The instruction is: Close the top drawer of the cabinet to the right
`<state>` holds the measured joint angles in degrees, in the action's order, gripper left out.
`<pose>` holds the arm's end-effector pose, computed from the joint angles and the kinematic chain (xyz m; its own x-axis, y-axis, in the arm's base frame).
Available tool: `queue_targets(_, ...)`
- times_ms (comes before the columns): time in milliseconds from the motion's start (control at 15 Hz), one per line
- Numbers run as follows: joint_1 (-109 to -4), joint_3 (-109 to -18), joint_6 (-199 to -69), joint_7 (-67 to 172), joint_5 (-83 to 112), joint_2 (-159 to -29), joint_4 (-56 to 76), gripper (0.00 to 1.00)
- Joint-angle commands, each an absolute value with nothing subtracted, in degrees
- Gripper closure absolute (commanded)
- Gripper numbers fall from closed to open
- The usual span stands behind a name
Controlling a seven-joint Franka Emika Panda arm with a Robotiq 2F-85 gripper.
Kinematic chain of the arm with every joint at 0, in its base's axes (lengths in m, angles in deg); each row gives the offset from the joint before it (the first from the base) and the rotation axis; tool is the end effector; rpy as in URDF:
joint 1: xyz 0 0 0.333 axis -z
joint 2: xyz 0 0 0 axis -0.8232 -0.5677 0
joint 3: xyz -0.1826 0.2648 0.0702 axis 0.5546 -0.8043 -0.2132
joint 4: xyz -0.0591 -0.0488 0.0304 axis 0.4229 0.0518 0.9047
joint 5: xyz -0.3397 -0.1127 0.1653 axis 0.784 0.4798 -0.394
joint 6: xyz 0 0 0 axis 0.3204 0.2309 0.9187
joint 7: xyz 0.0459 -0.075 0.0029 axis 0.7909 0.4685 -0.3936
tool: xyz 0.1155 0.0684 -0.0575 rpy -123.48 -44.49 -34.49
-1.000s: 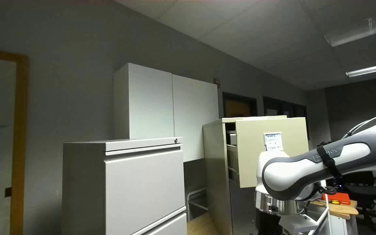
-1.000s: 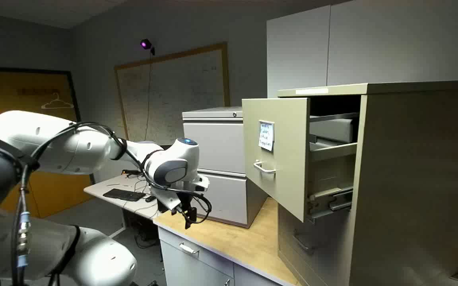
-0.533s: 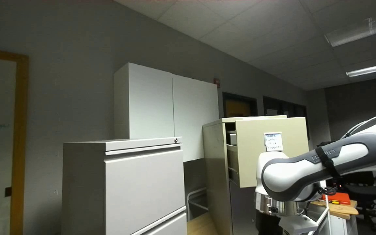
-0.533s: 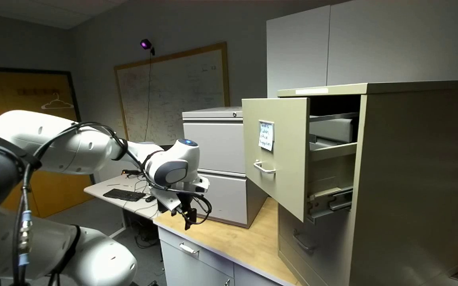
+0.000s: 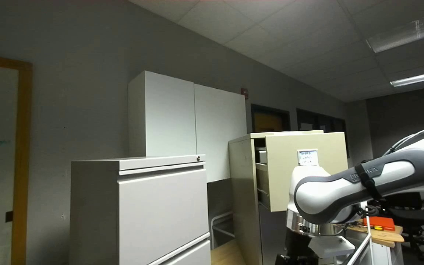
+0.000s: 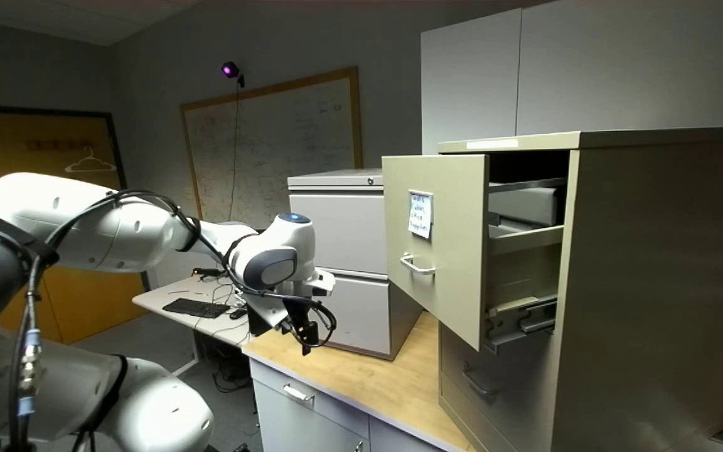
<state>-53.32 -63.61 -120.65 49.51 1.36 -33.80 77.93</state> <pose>0.3140 -0.0167 0.3935 0.9736 -0.2185 0.0662 -0.1998 -0.9559 -0.2154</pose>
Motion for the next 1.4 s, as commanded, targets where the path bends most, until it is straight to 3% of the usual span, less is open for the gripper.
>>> queue_targets(0, -49.4, -67.2, -125.6, 55.0, 4.6, -30.4, 77.6, 0.25)
queue_targets(67, -48.3, -67.9, -127.0, 56.5, 5.6, -29.8, 77.3, 0.25)
queue_targets(667, -37.0, -73.4, -134.6, 69.2, 15.0, -18.8, 76.4, 0.96)
queue_targets(800, -34.4, -74.0, -135.8, 71.5, 16.3, -14.9, 77.4, 1.0)
queue_targets(1333, -23.4, -75.6, -148.3, 78.0, 17.3, -8.5, 76.5, 1.0)
